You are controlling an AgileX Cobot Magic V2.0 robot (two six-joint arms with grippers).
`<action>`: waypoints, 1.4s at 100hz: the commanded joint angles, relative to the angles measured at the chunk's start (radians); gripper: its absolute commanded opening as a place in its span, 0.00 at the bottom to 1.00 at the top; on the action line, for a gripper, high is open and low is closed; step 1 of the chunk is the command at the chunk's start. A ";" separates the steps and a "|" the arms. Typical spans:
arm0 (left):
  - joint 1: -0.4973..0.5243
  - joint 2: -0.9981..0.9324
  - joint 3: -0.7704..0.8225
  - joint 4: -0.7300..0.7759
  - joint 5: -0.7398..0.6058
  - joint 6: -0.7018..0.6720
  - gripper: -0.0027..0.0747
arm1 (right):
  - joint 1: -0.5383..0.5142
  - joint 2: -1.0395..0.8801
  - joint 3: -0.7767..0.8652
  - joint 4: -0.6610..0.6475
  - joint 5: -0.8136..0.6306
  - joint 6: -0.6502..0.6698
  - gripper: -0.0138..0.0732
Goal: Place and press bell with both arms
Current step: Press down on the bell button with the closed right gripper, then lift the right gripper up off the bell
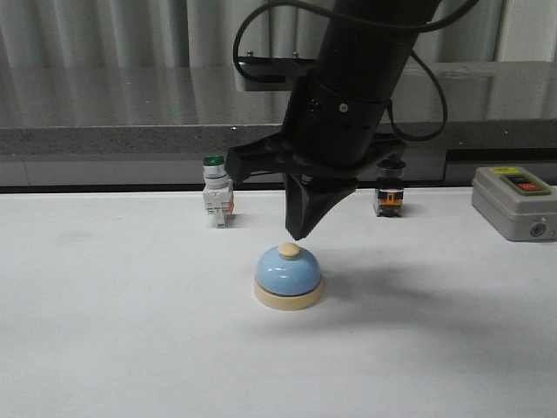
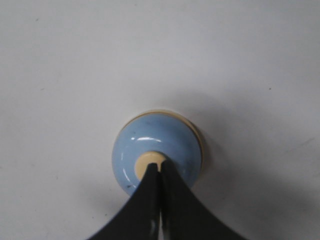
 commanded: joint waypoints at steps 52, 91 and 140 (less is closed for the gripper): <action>0.002 -0.029 0.041 -0.004 -0.086 -0.006 0.01 | -0.001 -0.028 -0.060 -0.007 0.045 -0.013 0.09; 0.002 -0.029 0.041 -0.004 -0.086 -0.006 0.01 | -0.017 -0.242 -0.111 -0.135 0.083 -0.013 0.09; 0.002 -0.029 0.041 -0.004 -0.086 -0.006 0.01 | -0.239 -0.558 0.055 -0.137 0.062 -0.013 0.09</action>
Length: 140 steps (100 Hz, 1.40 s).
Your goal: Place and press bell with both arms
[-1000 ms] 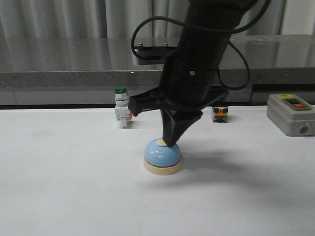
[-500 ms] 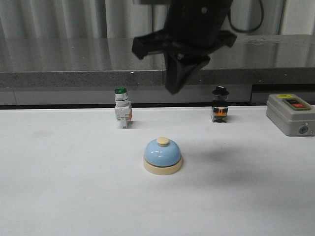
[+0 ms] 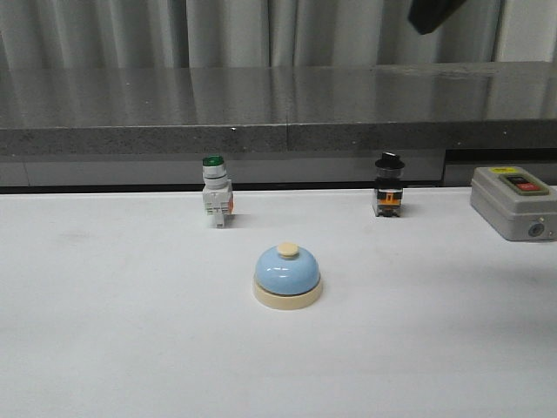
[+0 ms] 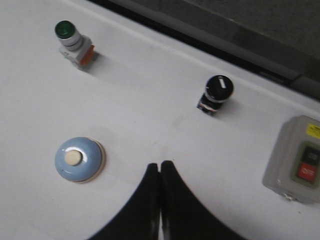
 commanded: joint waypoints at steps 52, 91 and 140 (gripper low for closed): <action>0.002 -0.029 0.041 -0.004 -0.085 -0.006 0.01 | -0.309 -0.575 0.454 -0.011 -0.325 -0.011 0.09; 0.002 -0.029 0.041 -0.004 -0.085 -0.006 0.01 | -0.321 -0.917 0.757 -0.011 -0.537 -0.011 0.09; 0.002 -0.029 0.041 -0.004 -0.085 -0.006 0.01 | -0.321 -1.035 0.804 -0.011 -0.577 -0.011 0.09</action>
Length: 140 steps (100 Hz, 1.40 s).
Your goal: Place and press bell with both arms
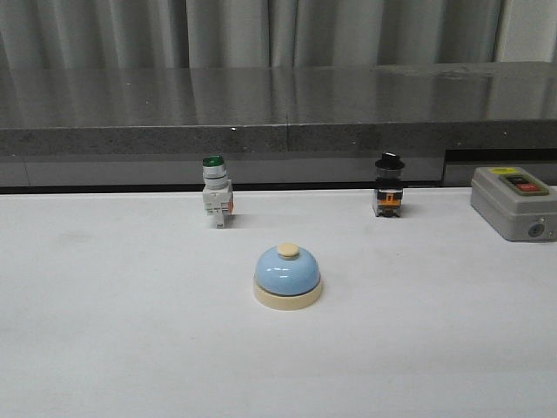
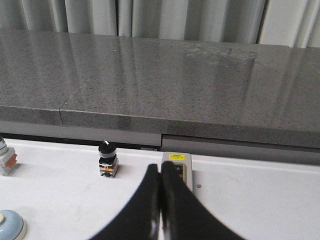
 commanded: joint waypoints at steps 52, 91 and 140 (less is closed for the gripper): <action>0.002 -0.029 0.041 -0.004 -0.084 -0.006 0.01 | -0.005 0.005 -0.023 -0.009 -0.079 -0.011 0.09; 0.002 -0.029 0.041 -0.004 -0.084 -0.006 0.01 | -0.005 -0.212 0.127 -0.009 -0.057 -0.011 0.09; 0.002 -0.029 0.041 -0.004 -0.080 -0.006 0.01 | -0.007 -0.405 0.465 0.000 -0.229 -0.011 0.09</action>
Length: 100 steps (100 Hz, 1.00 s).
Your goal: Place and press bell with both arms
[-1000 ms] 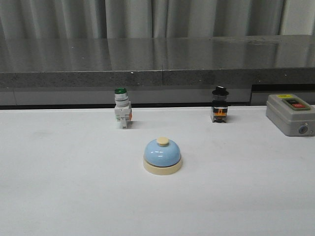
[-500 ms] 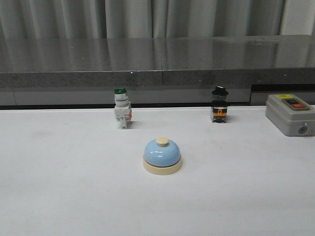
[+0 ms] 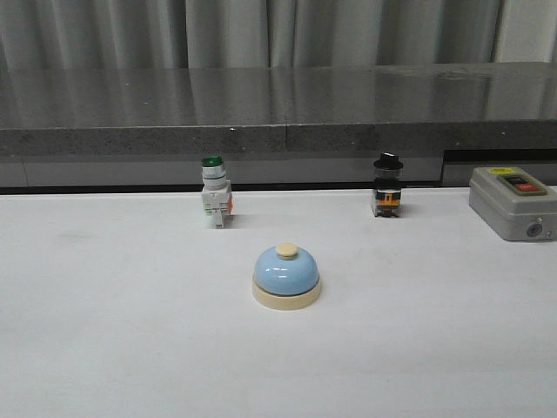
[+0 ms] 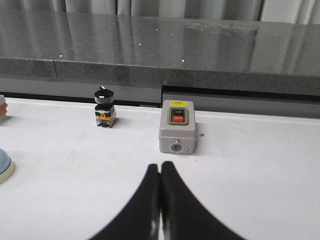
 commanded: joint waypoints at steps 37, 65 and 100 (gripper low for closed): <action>0.002 -0.029 0.041 -0.004 -0.078 -0.006 0.01 | -0.005 -0.015 0.027 0.000 -0.173 -0.011 0.09; 0.002 -0.029 0.041 -0.004 -0.078 -0.006 0.01 | -0.005 -0.015 0.027 0.000 -0.173 -0.011 0.09; 0.002 -0.029 0.041 -0.004 -0.078 -0.006 0.01 | -0.005 -0.015 0.027 0.000 -0.173 -0.011 0.09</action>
